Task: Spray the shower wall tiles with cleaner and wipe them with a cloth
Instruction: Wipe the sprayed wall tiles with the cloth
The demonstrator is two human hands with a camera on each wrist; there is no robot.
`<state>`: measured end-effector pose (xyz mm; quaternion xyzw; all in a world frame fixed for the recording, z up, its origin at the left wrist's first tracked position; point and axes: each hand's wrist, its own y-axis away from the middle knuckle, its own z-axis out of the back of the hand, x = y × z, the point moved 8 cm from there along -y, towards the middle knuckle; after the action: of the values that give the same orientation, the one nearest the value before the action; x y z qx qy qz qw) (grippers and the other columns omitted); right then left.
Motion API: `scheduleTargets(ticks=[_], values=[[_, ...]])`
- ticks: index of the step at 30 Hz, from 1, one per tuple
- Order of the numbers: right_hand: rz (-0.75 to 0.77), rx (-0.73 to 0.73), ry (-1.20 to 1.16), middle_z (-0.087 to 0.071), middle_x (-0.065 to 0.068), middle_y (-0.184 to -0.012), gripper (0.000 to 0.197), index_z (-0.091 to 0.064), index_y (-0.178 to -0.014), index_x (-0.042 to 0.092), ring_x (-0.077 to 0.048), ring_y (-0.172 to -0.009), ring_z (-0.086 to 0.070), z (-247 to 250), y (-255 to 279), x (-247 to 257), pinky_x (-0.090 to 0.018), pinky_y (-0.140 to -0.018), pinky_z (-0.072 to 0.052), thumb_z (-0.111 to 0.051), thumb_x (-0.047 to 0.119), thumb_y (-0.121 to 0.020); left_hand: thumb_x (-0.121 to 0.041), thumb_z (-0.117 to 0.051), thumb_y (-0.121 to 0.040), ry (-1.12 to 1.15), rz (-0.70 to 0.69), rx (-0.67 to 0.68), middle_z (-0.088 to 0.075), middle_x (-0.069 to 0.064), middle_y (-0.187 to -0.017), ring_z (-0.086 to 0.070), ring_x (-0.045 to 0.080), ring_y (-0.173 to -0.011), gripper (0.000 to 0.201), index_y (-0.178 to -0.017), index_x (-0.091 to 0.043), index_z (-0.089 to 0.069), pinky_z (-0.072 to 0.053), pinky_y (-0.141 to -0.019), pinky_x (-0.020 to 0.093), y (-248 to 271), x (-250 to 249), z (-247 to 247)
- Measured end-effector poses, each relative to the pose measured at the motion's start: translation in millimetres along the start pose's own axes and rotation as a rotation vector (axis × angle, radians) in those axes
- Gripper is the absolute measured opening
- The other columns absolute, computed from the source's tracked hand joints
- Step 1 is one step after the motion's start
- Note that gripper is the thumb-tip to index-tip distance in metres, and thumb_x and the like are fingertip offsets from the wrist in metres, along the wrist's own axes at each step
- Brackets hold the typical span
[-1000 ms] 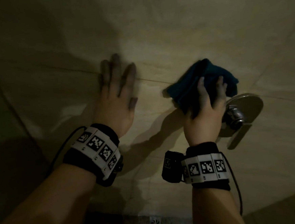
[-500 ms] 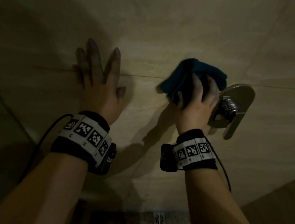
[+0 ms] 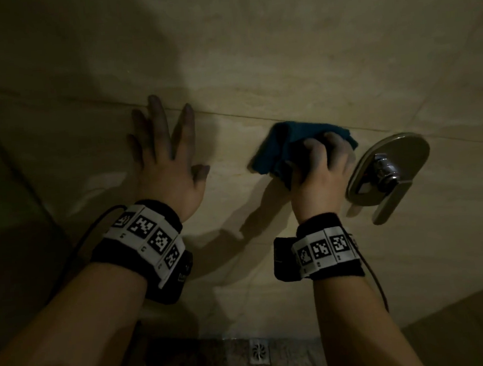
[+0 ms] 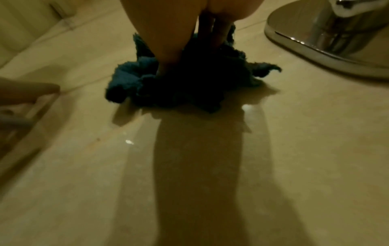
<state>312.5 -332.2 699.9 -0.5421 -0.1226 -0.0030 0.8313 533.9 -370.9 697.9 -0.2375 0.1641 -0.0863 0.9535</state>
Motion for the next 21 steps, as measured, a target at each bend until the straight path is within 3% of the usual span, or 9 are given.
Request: scheduleTargets(ticks=[2, 6, 9, 16, 21], values=[[-0.023, -0.011, -0.02, -0.051, -0.022, -0.123, 0.031, -0.046, -0.109, 0.018, -0.03, -0.115, -0.032, 0.8, -0.2, 0.3, -0.04, -0.097, -0.034, -0.054, 0.021, -0.08, -0.038, -0.052, -0.09, 0.013, 0.007, -0.013, 0.017, 0.025, -0.155, 0.011, 0.047, -0.142, 0.087, -0.151, -0.019, 0.006, -0.001, -0.115, 0.057, 2.3, 0.1, -1.1], [-0.01, -0.028, -0.055, -0.035, -0.009, -0.123, 0.027, -0.045, -0.106, 0.021, -0.03, -0.115, -0.03, -1.0, 7.0, 3.1, -0.048, -0.093, -0.046, -0.055, 0.022, -0.08, -0.04, -0.055, -0.087, -0.011, 0.052, 0.0, 0.011, 0.027, -0.155, 0.008, 0.048, -0.142, 0.091, -0.151, -0.019, 0.005, -0.003, -0.116, 0.058, 10.3, 11.4, -9.2], [0.057, -0.014, -0.022, -0.038, -0.013, -0.122, 0.022, -0.044, -0.098, 0.018, -0.032, -0.115, -0.029, -9.7, 18.4, 8.3, -0.051, -0.091, -0.047, -0.055, 0.021, -0.08, -0.041, -0.054, -0.088, -0.006, 0.092, 0.034, 0.015, 0.024, -0.156, 0.01, 0.045, -0.143, 0.092, -0.15, -0.02, 0.01, -0.004, -0.117, 0.058, 16.2, 21.2, -19.5], [0.25, 0.076, -0.022, -0.035, -0.009, -0.123, 0.02, -0.043, -0.097, 0.019, -0.032, -0.117, -0.032, -39.1, 55.4, 29.0, -0.043, -0.093, -0.047, -0.048, 0.018, -0.078, -0.03, -0.057, -0.089, 0.067, 0.153, 0.017, 0.025, 0.015, -0.155, 0.017, 0.035, -0.145, 0.096, -0.149, -0.017, 0.017, 0.003, -0.119, 0.05, 19.1, 39.6, -22.4], [0.353, 0.081, -0.003, -0.035, -0.008, -0.122, 0.019, -0.043, -0.095, 0.019, -0.032, -0.115, -0.033, -46.9, 59.7, 38.1, -0.038, -0.094, -0.037, -0.045, 0.021, -0.076, -0.028, -0.059, -0.088, 0.097, 0.18, -0.002, 0.026, 0.012, -0.156, 0.017, 0.032, -0.145, 0.097, -0.149, -0.015, 0.016, 0.002, -0.119, 0.047, 21.7, 50.5, -31.0]])
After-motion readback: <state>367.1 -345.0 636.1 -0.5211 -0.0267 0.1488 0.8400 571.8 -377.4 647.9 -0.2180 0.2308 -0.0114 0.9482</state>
